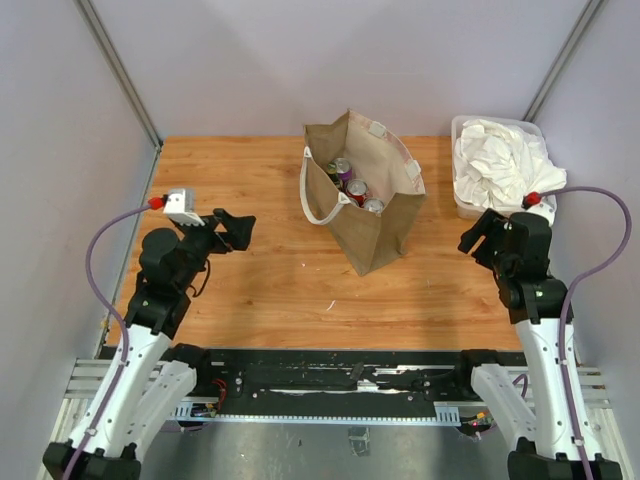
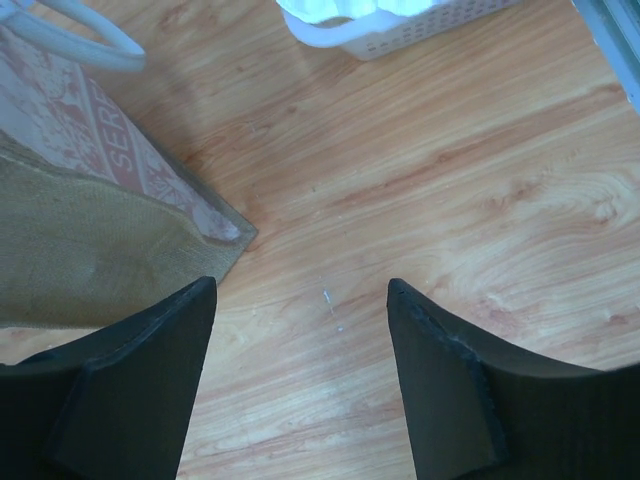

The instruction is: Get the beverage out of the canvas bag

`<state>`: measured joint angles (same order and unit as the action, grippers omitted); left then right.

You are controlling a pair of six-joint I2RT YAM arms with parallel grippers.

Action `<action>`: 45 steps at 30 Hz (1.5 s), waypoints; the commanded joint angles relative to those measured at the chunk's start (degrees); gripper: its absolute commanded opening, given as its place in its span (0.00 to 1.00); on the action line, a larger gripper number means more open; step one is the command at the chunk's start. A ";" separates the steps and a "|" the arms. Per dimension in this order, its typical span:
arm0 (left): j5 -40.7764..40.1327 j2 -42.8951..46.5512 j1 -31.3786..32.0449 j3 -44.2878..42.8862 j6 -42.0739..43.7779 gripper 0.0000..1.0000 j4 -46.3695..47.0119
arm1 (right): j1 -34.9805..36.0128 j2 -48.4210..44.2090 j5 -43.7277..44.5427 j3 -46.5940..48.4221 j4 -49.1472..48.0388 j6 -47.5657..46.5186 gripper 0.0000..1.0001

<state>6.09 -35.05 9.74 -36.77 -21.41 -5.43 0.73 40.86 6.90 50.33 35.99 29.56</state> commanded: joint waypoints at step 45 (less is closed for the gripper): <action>-4.77 -39.67 18.21 -24.84 -3.43 1.00 14.32 | 36.29 41.27 -10.23 35.38 -3.28 -22.11 0.54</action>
<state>-0.91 -73.76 27.83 -62.85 -23.66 5.43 36.03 82.72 -2.50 88.20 33.80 8.64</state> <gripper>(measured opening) 0.995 0.565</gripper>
